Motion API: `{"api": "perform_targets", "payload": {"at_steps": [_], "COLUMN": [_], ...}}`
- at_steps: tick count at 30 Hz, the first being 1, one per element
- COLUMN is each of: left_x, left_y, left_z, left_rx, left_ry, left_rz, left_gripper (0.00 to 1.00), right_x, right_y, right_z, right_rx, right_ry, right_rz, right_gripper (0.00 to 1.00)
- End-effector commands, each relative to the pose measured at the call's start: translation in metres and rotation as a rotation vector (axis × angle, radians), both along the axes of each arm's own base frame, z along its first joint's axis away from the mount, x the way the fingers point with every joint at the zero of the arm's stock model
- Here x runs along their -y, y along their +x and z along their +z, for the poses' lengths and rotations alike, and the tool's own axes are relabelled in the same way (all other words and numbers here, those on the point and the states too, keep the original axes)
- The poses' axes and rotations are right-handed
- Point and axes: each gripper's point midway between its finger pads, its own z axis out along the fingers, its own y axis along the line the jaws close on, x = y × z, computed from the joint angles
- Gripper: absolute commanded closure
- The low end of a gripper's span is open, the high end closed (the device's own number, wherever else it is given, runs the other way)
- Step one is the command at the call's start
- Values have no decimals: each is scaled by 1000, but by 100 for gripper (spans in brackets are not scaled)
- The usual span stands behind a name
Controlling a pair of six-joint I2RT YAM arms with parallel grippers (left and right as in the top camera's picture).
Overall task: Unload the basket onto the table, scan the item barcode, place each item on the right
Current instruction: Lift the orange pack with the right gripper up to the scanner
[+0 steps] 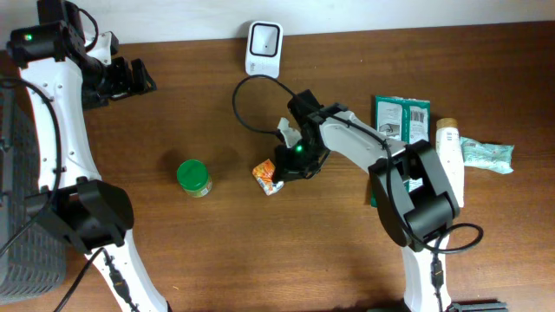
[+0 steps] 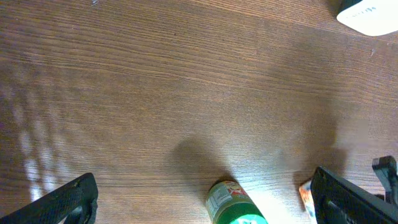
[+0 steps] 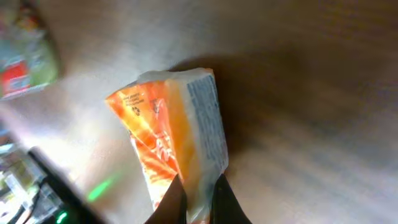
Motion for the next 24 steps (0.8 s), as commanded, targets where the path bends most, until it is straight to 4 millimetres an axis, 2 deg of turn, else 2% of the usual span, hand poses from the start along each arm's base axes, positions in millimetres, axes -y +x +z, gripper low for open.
{"api": "perform_targets", "payload": {"at_steps": [1,2,5,9,11,13,16,18,20,22,24], "left_x": [-2,-2,-2,-2,-2,-2,-2,-2,-2,-2,-2], "left_y": [1,1,1,1,1,1,1,1,1,1,1], "left_z": [3,3,3,3,3,3,3,3,3,3,3], "left_rx": [11,11,11,11,11,11,11,11,11,11,11], "left_ry": [4,4,4,4,4,4,4,4,4,4,4], "left_rz": [-3,-3,-3,-3,-3,-3,-3,-3,-3,-3,-3], "left_gripper": [1,1,1,1,1,1,1,1,1,1,1], "right_x": [-33,-36,-27,-12,-6,4,24,31,32,26,21], "right_y": [5,6,9,16,14,9,5,6,8,15,26], "right_z": [97,127,179,189,205,240,276,282,280,260,224], "right_rx": [47,23,-15,-127,-112,-19,90,114,121,158,205], "right_ry": [444,619,927,913,916,937,954,956,946,827,609], "right_rz": [109,116,133,34,27,48,48,40,34,6,-48], "right_gripper": [96,96,96,96,96,96,96,96,96,96,96]}}
